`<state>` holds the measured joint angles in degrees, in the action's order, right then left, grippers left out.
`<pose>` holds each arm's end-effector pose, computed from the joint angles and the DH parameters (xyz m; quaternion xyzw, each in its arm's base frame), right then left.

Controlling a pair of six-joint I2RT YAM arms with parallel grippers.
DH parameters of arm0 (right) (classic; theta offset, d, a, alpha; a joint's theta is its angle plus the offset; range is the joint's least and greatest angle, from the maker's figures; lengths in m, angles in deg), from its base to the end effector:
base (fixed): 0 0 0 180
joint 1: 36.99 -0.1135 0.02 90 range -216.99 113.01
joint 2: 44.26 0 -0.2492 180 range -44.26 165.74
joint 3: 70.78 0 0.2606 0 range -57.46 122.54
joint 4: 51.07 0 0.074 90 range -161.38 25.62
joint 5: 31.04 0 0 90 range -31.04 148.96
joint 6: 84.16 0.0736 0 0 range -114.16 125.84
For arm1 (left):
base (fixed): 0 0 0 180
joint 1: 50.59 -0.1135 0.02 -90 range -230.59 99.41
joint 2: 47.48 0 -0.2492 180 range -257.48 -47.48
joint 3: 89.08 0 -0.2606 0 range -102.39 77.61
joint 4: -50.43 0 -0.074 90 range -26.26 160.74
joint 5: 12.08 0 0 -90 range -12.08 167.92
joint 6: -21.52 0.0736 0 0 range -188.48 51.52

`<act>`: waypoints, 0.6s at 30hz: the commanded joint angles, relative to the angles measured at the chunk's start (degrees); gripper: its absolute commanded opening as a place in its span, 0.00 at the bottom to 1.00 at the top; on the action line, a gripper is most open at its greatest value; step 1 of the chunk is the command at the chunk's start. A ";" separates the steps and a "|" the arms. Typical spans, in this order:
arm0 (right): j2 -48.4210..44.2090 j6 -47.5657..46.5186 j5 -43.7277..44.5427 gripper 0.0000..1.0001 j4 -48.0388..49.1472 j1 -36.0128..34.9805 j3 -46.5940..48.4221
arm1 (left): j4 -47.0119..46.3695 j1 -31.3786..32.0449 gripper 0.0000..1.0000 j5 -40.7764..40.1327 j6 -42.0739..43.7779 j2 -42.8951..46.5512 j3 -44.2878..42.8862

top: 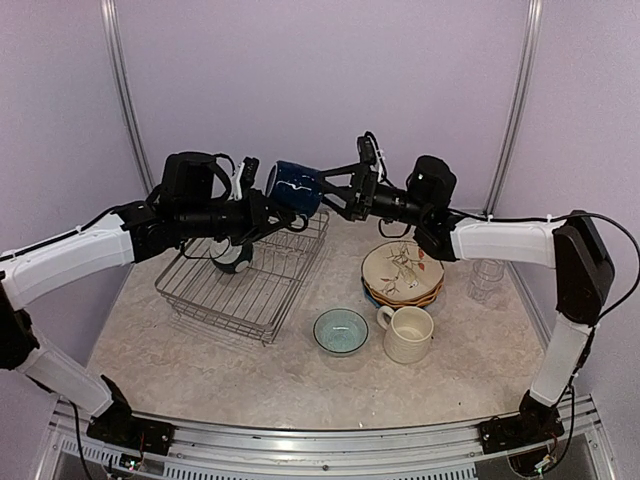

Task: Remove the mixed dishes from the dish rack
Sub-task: Pass from the left arm to the right

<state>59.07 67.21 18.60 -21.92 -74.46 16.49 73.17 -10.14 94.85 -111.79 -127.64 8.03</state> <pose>0.3318 0.3144 0.3134 -0.1434 0.6270 0.6978 0.3152 0.2702 -0.2586 0.3220 0.0642 0.8121 -0.4685 0.3418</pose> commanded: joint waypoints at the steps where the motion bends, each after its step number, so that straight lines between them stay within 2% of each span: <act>1: -1.00 6.61 -4.65 0.91 10.19 0.34 -1.68 | -13.24 1.63 0.00 7.63 2.57 -3.88 -2.70; 3: -2.27 7.36 -5.17 0.85 12.16 0.30 -2.99 | -14.42 2.01 0.00 10.12 2.55 -5.64 -3.61; 6: -4.54 7.88 -5.41 0.66 14.38 0.31 -5.18 | -16.41 2.58 0.00 14.03 2.37 -8.64 -4.95; 8: -6.57 7.34 -4.63 0.44 15.16 0.36 -7.48 | -16.61 2.50 0.00 16.94 1.99 -10.43 -6.34; 9: -7.67 6.76 -4.16 0.30 15.20 0.32 -8.48 | -16.50 2.25 0.00 17.80 1.74 -11.30 -6.79; 10: -8.91 5.98 -3.73 0.11 14.76 0.36 -9.52 | -16.47 2.15 0.00 18.16 1.54 -12.20 -6.91; 11: -9.97 5.08 -3.55 0.00 14.00 0.35 -10.27 | -16.54 2.03 0.00 18.01 1.44 -12.49 -6.70; 12: -11.00 3.83 -3.51 0.00 12.52 0.43 -10.73 | -16.78 1.93 0.02 17.66 1.39 -12.63 -6.26; 13: -12.29 2.19 -3.22 0.00 10.10 0.41 -11.09 | -17.22 1.83 0.13 17.27 1.45 -12.58 -5.66; 18: -22.36 -15.81 5.33 0.00 -14.62 0.75 -12.43 | -15.31 1.17 0.94 16.18 3.34 -11.02 -4.06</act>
<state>45.24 65.79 16.79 -20.05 -74.46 4.73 58.73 -7.72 111.99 -111.44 -140.32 3.68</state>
